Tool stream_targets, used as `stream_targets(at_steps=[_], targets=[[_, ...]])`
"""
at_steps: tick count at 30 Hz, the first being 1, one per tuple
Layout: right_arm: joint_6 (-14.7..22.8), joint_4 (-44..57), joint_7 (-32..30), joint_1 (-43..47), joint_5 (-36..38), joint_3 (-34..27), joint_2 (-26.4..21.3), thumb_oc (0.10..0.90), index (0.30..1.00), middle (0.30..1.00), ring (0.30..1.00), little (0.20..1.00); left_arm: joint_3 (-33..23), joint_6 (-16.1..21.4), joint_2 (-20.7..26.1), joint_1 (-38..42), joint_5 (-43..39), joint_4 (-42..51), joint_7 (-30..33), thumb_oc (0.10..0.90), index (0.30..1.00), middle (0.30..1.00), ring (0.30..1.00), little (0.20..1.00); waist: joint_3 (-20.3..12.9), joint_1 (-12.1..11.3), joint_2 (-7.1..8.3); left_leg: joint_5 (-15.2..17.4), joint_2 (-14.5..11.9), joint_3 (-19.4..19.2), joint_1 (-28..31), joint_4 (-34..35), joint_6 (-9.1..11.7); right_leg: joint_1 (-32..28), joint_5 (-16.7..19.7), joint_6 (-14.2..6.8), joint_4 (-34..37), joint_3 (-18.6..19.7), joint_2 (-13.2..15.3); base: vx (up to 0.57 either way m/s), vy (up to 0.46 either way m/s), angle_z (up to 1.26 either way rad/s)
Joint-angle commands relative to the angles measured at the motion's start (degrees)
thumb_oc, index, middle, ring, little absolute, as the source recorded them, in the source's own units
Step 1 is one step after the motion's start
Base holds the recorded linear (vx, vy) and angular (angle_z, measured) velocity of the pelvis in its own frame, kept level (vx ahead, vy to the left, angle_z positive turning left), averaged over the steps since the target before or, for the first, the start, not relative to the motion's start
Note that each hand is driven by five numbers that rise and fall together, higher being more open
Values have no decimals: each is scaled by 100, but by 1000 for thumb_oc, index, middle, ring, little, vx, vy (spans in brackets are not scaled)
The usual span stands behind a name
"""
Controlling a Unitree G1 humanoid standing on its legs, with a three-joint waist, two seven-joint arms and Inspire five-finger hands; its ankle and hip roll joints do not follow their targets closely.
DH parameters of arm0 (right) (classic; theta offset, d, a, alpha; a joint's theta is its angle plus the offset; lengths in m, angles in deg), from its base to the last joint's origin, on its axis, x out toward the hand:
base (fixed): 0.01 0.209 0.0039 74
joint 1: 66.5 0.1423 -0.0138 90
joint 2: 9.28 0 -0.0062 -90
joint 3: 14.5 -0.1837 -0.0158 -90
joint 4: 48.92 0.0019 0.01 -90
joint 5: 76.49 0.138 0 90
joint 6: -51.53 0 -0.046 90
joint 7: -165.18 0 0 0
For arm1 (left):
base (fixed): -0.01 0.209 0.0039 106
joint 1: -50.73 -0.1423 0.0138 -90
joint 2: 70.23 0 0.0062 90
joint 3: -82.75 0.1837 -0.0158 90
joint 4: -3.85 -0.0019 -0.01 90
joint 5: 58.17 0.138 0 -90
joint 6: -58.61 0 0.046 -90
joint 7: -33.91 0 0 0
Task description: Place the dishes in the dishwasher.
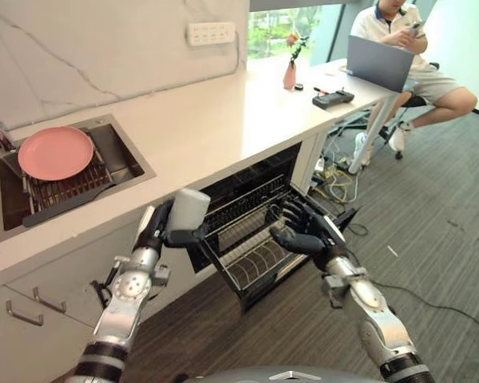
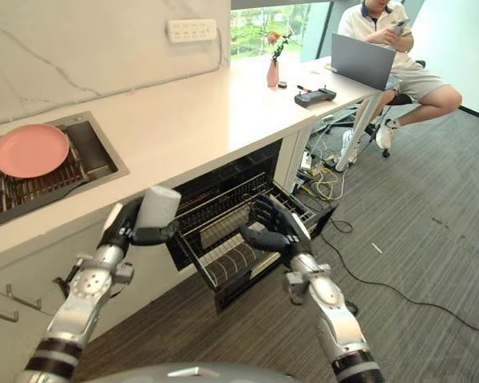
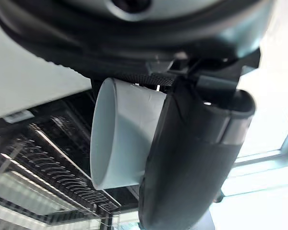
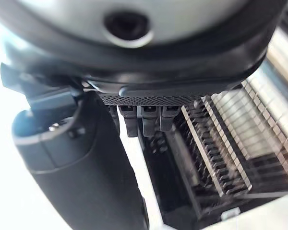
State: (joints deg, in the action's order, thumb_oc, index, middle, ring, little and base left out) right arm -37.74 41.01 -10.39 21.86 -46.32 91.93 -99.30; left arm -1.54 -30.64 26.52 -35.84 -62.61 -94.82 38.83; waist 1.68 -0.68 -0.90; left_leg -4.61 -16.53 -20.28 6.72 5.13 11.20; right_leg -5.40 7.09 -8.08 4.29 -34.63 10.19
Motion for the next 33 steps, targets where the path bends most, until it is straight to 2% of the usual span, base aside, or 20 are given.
stream_targets(at_steps=[1, 4, 5, 6, 7, 8, 9, 11, 15, 18, 26, 28, 33], targets=[[549, 638, 65, 786, 957, 122, 257, 800, 900, 900, 900, 900, 430, 680, 147, 1696, 41, -161, 668, 400, 300, 300, 300, 300, -65, 110, 13, 329, -66, -148, -132, -338, -35, 140, -447, -379, -57, 224, 355, -15, -7, -11], [528, 689, 30, 864, 1157, 248, 312, 800, 900, 900, 900, 900, 582, 683, 137, 1942, 158, -274, 810, 400, 300, 300, 300, 300, -42, 140, -16, 323, -40, -164, -139, -333, -38, 169, -432, -389, -52, 244, 375, -9, 2, -14], [566, 836, -88, 1009, 1444, 489, 397, 800, 900, 900, 900, 900, 814, 662, 107, 2329, 374, -406, 1133, 400, 300, 300, 300, 300, -21, 227, -100, 313, 1, -214, -159, -337, -33, 239, -406, -404, -61, 273, 424, -11, 11, -15], [585, 875, -178, 1110, 1435, 579, 381, 800, 900, 900, 900, 900, 897, 679, 103, 2530, 446, -494, 1285, 400, 300, 300, 300, 300, -6, 269, -141, 312, 22, -236, -165, -340, -33, 280, -389, -416, -68, 302, 446, -24, 45, -14], [613, 1039, -316, 1293, 1370, 698, 316, 800, 900, 900, 900, 900, 1094, 695, 98, 2949, 653, -704, 1572, 400, 300, 300, 300, 300, 21, 383, -260, 320, 65, -303, -172, -362, -43, 357, -348, -441, -70, 352, 492, -18, 35, -12], [613, 1039, -316, 1293, 1370, 698, 316, 800, 900, 900, 900, 900, 1094, 695, 98, 2949, 653, -704, 1572, 400, 300, 300, 300, 300, 21, 383, -260, 320, 65, -303, -172, -362, -43, 357, -348, -441, -70, 352, 492, -1, 63, -23], [657, 1163, -372, 1426, 1405, 764, 273, 800, 900, 900, 900, 900, 1201, 716, 122, 3160, 824, -811, 1718, 400, 300, 300, 300, 300, 44, 466, -356, 334, 102, -385, -171, -383, -54, 432, -304, -466, -70, 393, 542, 2, 56, -25], [781, 1234, -542, 1627, 1334, 797, 236, 800, 900, 900, 900, 900, 1314, 745, 112, 3335, 1020, -883, 1907, 400, 300, 300, 300, 300, 120, 561, -478, 352, 157, -475, -225, -433, -57, 587, -254, -496, -114, 456, 636, -25, 73, -37], [852, 1230, -787, 1760, 1126, 773, 230, 800, 900, 900, 900, 900, 1391, 735, 67, 3448, 1123, -905, 2049, 400, 300, 300, 300, 300, 181, 628, -556, 363, 183, -537, -263, -476, -60, 678, -233, -512, -144, 484, 688, -26, 41, -19], [919, 1128, -1083, 1910, 1264, 845, 423, 800, 900, 900, 900, 900, 1474, 723, -30, 3458, 1292, -904, 2241, 400, 300, 300, 300, 300, 270, 681, -627, 366, 213, -589, -341, -529, -69, 782, -205, -523, -172, 489, 743, -33, 29, -15], [1141, 1054, -1452, 1878, 1542, 732, 800, 800, 900, 900, 900, 900, 1623, 688, -427, 3041, 1324, -848, 2336, 400, 300, 300, 300, 300, 228, 590, -502, 383, 193, -507, -318, -537, -87, 596, -216, -498, -177, 327, 754, -1, 0, 5], [1359, 1029, -1842, 1852, 1826, 696, 1120, 800, 900, 900, 900, 900, 1727, 574, -558, 2895, 1316, -878, 2492, 400, 300, 300, 300, 300, 184, 522, -424, 408, 189, -440, -279, -529, -111, 501, -218, -489, -178, 269, 737, 12, 5, 12], [1530, 1013, -2205, 1866, 2189, 702, 1453, 800, 900, 900, 900, 900, 1846, 471, -593, 2774, 1427, -869, 2605, 400, 300, 300, 300, 300, 113, 415, -324, 428, 200, -370, -230, -481, -141, 415, -227, -477, -191, 195, 718, -3, 12, 15]])
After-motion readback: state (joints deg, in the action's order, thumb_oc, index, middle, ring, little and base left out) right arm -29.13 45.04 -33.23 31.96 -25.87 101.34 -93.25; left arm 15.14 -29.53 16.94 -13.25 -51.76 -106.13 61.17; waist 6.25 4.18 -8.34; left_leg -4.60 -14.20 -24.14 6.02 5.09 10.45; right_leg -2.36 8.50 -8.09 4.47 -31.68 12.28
